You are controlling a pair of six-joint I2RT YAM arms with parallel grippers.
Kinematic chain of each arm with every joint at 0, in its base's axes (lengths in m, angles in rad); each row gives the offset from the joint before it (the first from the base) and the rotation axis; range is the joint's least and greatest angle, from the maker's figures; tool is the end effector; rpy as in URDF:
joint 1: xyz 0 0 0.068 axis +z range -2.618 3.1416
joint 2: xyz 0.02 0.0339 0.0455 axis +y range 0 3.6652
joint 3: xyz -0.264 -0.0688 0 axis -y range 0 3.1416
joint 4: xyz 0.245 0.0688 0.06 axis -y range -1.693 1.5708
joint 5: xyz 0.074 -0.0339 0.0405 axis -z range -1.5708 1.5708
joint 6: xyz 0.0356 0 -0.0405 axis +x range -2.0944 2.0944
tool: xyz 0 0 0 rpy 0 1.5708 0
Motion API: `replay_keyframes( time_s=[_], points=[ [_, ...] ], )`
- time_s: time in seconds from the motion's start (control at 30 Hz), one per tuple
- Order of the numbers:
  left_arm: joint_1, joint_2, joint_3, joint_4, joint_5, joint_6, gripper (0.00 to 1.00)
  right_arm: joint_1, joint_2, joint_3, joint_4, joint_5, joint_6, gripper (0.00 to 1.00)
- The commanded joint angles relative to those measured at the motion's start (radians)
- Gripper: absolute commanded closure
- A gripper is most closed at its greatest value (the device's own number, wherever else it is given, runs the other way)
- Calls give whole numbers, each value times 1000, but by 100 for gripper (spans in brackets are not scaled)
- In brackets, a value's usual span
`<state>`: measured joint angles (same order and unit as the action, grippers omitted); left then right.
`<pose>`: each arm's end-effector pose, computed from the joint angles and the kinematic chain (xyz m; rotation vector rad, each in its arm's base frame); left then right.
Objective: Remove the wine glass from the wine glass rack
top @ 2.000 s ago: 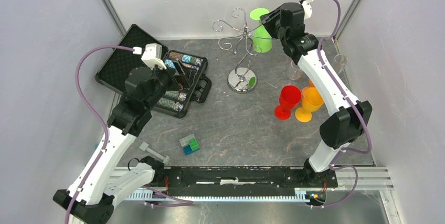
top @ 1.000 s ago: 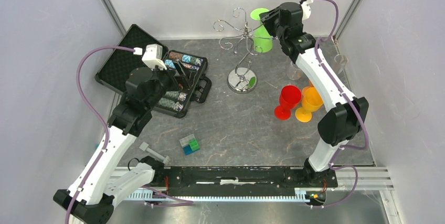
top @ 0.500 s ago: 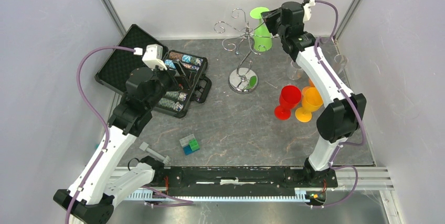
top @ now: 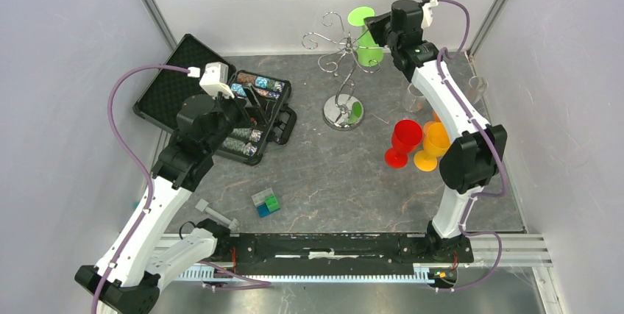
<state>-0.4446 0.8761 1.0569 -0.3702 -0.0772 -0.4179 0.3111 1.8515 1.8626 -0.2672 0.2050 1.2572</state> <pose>0.1716 -0.0787 0.3988 -0.0333 1.7930 -0.5564 0.4237 0.1286 0.4023 1.0077 1.6353 0.9043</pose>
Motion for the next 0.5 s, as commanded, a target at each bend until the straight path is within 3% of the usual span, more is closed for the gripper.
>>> replay_keyframes(
  time_s=[0.0,0.47],
  points=[
    [4,-7,0,22,-19,31,0,-3,-14,-2,2,19,-6,100],
    [3,-6,-3,26,-13,25,0,-3,-162,-125,198,79,-55,100]
  ],
)
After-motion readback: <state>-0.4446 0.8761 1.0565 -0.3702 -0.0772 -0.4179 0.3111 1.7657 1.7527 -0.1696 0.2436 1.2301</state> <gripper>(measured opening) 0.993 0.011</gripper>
